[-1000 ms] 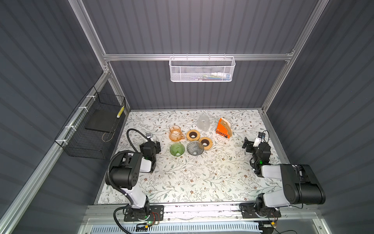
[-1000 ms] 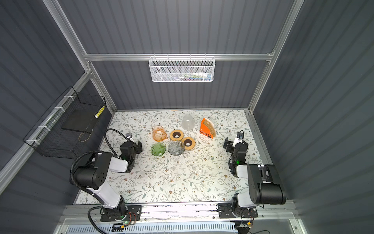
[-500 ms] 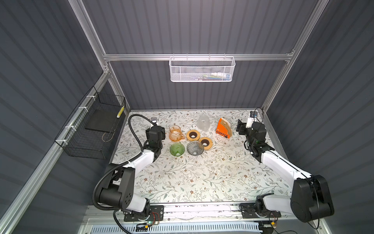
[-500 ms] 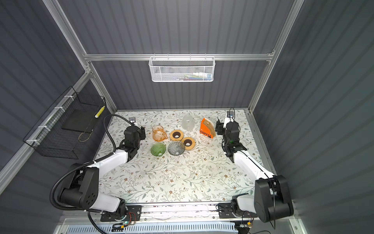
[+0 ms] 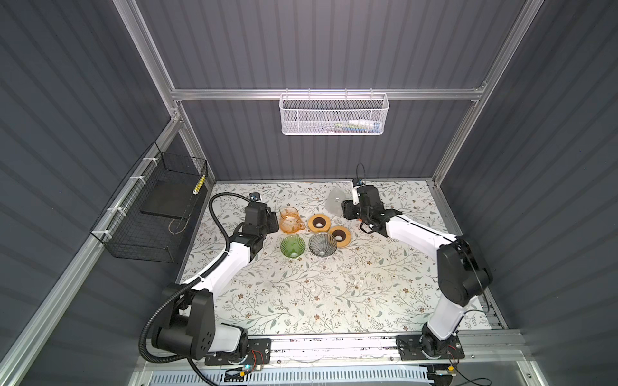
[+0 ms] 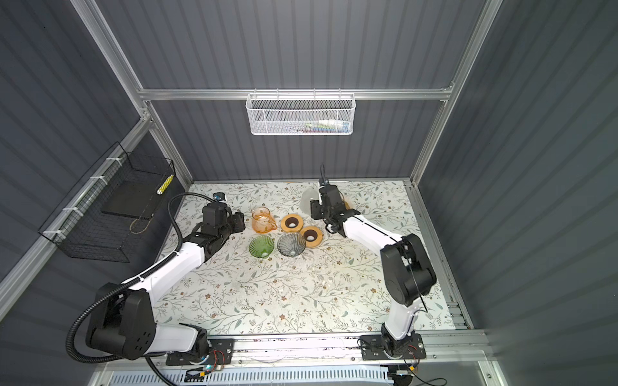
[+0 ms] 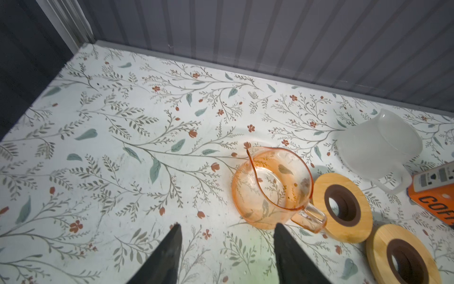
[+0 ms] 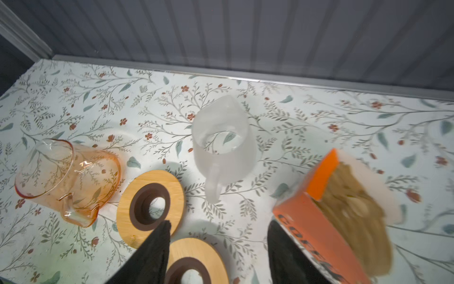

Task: Place the coffee filter in the dripper
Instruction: 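Move the right gripper toward the frosted white pitcher while the left gripper advances, then lower the right gripper and close it on the frosted pitcher's handle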

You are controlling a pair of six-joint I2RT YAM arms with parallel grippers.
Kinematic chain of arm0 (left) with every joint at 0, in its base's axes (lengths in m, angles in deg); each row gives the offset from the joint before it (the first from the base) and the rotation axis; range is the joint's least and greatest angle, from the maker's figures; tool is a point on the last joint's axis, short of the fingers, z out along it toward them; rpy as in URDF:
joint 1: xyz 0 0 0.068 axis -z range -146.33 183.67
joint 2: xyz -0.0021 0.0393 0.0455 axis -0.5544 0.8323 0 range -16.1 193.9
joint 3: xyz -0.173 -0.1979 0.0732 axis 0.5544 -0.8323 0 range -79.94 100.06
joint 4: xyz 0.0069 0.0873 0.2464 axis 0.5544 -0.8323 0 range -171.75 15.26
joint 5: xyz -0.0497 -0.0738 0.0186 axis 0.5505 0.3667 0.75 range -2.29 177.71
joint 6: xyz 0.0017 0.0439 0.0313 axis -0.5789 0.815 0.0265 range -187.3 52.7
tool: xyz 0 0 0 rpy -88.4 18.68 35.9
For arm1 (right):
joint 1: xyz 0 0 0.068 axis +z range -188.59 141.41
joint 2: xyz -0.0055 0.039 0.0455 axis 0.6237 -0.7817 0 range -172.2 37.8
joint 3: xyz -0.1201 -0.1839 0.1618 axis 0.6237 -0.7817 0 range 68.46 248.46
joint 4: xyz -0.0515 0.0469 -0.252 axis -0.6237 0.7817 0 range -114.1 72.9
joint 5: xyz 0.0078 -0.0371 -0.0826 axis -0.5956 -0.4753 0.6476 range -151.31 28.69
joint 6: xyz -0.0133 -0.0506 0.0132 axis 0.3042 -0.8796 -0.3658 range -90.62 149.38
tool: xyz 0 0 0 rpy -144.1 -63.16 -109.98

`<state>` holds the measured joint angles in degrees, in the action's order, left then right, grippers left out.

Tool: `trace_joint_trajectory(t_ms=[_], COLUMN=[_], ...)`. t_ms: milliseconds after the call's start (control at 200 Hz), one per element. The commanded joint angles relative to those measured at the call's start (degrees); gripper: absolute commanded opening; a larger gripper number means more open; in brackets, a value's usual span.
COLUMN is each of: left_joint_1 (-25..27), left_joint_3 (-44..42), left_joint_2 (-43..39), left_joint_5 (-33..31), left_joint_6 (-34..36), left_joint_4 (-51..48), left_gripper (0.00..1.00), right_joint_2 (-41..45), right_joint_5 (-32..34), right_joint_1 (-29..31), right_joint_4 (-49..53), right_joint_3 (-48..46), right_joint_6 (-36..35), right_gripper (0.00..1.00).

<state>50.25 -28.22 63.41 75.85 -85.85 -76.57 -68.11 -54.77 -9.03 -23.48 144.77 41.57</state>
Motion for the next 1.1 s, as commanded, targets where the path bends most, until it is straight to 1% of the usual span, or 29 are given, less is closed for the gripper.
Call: trace_joint_trajectory(t_ms=[0, 125, 245, 340, 440, 590, 755, 931, 1096], left_joint_1=[0.6, 0.6, 0.6, 0.6, 0.6, 0.6, 0.6, 0.6, 0.6], left_joint_3=[2.3, 2.2, 2.0, 1.7, 1.3, 1.1, 1.1, 0.9, 0.8], left_joint_2=[-1.6, -1.9, -2.5, -2.8, -2.9, -2.6, -2.5, -2.5, -1.8], left_joint_5=[4.8, 5.7, 7.1, 7.2, 7.0, 7.4, 7.7, 7.8, 7.7], left_joint_6=[-2.8, -3.4, -3.5, -3.3, -3.3, -3.2, -3.1, -2.9, -2.8], left_joint_4=[-4.4, -4.9, -5.0, -4.9, -4.6, -4.5, -4.9, -4.9, -4.8], left_gripper=[0.6, 0.6, 0.61, 0.61, 0.61, 0.61, 0.61, 0.61, 0.61], right_joint_2=[-4.0, -8.2, -10.4, -12.0, -14.0, -15.3, -16.2, -17.7, -19.4], right_joint_5=[-0.6, 0.0, 1.2, 1.0, 1.1, 2.6, 3.8, 2.0, 0.8], right_joint_1=[1.2, 1.4, 1.3, 1.4, 1.3, 1.3, 1.0, -0.2, -0.5], right_joint_4=[5.2, 6.7, 8.1, 8.9, 10.1, 10.3, 10.4, 9.9, 11.4], right_joint_3=[4.7, 8.7, 11.1, 12.7, 14.6, 15.4, 15.7, 16.2, 19.0], right_joint_6=[2.2, 3.0, 2.8, 2.5, 2.5, 2.3, 2.0, 3.9, 3.4], right_gripper=[0.62, 0.6, 0.6, 0.59, 0.56, 0.51, 0.49, 0.46, 0.43])
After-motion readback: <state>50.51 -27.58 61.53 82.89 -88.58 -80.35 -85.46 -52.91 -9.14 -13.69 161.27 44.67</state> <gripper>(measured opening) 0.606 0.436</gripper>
